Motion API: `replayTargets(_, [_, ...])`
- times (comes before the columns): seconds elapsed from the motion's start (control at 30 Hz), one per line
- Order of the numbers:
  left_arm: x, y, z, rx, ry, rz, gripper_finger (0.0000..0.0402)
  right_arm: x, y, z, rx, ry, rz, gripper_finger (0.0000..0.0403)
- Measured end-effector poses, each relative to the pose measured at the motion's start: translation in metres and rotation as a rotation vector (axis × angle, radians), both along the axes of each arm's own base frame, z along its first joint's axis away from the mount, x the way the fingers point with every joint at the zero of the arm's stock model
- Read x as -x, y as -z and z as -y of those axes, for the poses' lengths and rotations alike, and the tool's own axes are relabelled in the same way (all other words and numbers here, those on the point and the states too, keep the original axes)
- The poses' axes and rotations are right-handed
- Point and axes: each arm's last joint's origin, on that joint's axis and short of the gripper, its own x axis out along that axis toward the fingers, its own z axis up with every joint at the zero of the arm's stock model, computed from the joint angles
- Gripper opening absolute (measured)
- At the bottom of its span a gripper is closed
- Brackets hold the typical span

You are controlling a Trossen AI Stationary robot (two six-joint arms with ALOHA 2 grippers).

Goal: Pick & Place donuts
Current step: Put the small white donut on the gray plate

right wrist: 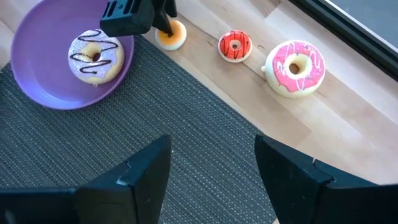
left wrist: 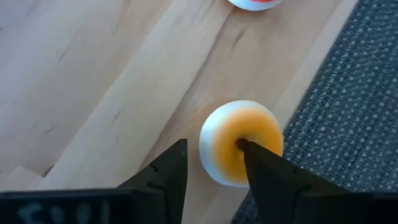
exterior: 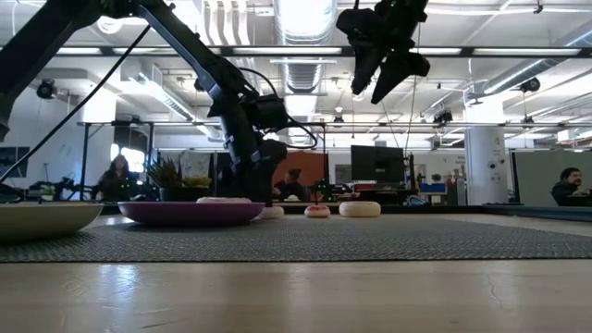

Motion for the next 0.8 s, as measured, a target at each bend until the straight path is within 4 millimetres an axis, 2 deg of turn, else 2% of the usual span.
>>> replayTargets(0.17, [-0.002, 0.005, 0.002, 0.031, 0.021, 0.013, 0.0132, 0.0, 0.0, 0.0, 0.0, 0.0, 0.001, 0.0224])
replayTargets(0.3, [-0.006, 0.011, 0.004, 0.035, 0.037, 0.01, 0.0114, 0.0, 0.0, 0.0, 0.0, 0.001, 0.003, 0.0224])
replayTargets(0.4, [-0.007, 0.011, 0.006, 0.029, 0.05, 0.01, 0.0081, 0.0, 0.0, 0.0, -0.003, 0.009, 0.006, 0.0224])
replayTargets(0.53, [-0.008, 0.009, 0.007, 0.028, 0.062, 0.02, 0.0017, -0.001, 0.0, 0.0, -0.003, 0.01, 0.011, 0.0224])
replayTargets(0.67, [-0.006, -0.003, 0.006, 0.032, 0.062, 0.037, 0.0003, -0.002, -0.001, 0.0, 0.01, -0.015, 0.022, 0.0224])
replayTargets(0.8, [0.005, -0.03, 0.007, 0.119, 0.09, 0.119, 0.0001, -0.011, -0.006, -0.006, 0.052, -0.185, 0.083, 0.0224])
